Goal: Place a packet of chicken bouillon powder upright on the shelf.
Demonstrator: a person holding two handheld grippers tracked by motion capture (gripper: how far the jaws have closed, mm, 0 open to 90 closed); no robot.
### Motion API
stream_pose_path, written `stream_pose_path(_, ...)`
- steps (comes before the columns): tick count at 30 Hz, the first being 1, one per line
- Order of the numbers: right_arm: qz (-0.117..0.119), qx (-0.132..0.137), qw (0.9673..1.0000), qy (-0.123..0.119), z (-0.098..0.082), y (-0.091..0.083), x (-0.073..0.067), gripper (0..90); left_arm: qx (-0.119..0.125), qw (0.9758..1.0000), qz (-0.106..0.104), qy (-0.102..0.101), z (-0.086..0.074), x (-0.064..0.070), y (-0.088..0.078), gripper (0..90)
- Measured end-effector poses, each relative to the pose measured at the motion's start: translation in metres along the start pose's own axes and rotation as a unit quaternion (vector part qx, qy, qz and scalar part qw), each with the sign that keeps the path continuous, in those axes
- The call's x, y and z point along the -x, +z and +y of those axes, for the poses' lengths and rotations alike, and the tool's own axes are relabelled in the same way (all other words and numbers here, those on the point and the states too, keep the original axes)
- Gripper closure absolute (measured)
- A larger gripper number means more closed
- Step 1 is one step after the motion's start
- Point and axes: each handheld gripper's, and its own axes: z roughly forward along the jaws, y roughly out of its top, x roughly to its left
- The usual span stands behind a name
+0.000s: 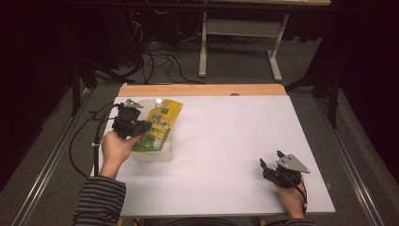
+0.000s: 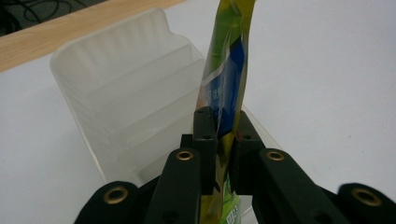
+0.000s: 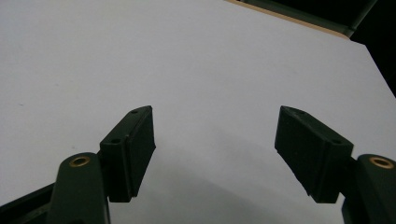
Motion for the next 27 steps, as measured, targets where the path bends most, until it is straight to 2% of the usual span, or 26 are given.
stream_pose_path(2,0.0,-0.001,1.0,0.001,0.0,0.0,0.0,29.3,-0.002,1.0,0.005,0.003,0.0,0.001,0.0,88.5)
stream_pose_path(9,0.001,0.001,1.0,0.001,0.0,0.0,0.0,29.3,0.02,0.9995,0.016,0.016,-0.002,0.006,-0.005,90.0)
stream_pose_path(10,0.001,0.0,1.0,0.002,0.0,-0.001,0.0,29.2,0.033,0.999,0.018,0.022,-0.003,0.008,-0.006,90.0)
stream_pose_path(11,0.001,0.0,1.0,0.002,0.0,-0.001,0.0,29.2,0.033,0.999,0.018,0.022,-0.003,0.008,-0.006,90.0)
stream_pose_path(12,0.001,0.001,1.0,0.002,0.0,-0.001,0.001,29.2,0.05,0.9983,0.021,0.022,-0.004,0.008,-0.005,90.0)
stream_pose_path(13,0.001,0.001,1.0,0.002,0.0,-0.001,0.001,29.2,0.05,0.9983,0.021,0.022,-0.004,0.008,-0.005,90.0)
stream_pose_path(15,0.001,0.0,1.0,0.003,0.0,-0.001,0.0,29.3,0.071,0.9969,0.024,0.025,-0.007,0.01,-0.002,90.0)
stream_pose_path(18,0.001,0.002,1.0,0.001,0.0,0.0,0.0,29.3,0.088,0.9954,0.025,0.027,-0.011,0.012,0.003,90.0)
stream_pose_path(25,0.002,0.002,1.0,0.003,0.0,-0.001,0.0,29.2,0.083,0.9961,0.013,0.03,-0.016,0.013,-0.002,89.5)
stream_pose_path(27,0.002,0.001,1.0,0.003,0.0,-0.001,0.0,29.2,0.074,0.9971,0.004,0.019,-0.018,0.01,-0.004,89.1)
